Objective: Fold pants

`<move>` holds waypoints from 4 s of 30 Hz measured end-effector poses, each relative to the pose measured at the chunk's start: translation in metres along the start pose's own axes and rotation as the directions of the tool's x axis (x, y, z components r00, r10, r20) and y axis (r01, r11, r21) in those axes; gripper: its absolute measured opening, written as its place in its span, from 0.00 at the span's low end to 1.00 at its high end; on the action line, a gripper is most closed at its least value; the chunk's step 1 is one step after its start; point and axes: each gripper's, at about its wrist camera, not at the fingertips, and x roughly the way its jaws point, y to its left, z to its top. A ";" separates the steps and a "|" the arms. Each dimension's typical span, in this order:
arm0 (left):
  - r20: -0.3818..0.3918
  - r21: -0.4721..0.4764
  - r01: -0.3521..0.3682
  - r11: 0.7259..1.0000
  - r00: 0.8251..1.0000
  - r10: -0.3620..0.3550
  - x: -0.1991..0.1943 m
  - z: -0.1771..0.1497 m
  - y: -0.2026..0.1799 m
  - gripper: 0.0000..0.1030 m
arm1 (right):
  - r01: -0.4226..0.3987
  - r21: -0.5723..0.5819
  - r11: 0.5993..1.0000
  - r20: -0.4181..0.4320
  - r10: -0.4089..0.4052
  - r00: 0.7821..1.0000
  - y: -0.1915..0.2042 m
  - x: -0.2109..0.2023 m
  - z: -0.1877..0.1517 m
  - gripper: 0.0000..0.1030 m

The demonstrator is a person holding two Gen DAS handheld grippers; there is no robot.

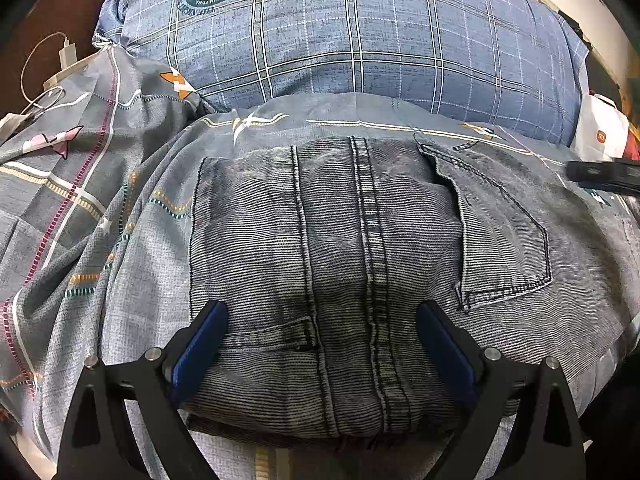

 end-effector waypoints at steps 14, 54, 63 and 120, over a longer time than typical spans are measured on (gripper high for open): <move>0.115 -0.039 0.072 0.997 0.991 -0.067 -0.041 0.020 -0.014 0.94 | -0.146 0.734 0.663 0.192 0.004 0.981 -0.194 -0.145 -0.170 0.66; -0.106 0.361 0.134 0.923 0.989 -0.103 0.029 0.026 -0.282 0.94 | 0.033 0.768 0.640 0.075 -0.141 0.987 -0.268 -0.122 -0.186 0.25; -0.120 0.396 0.099 0.913 0.991 -0.055 0.035 0.028 -0.295 0.94 | 0.088 0.731 0.677 0.041 -0.171 0.984 -0.262 -0.122 -0.174 0.25; -0.127 0.262 0.078 0.962 0.991 -0.045 0.009 0.001 -0.166 0.96 | -0.475 0.492 0.730 0.194 0.440 0.877 -0.124 -0.042 -0.054 0.52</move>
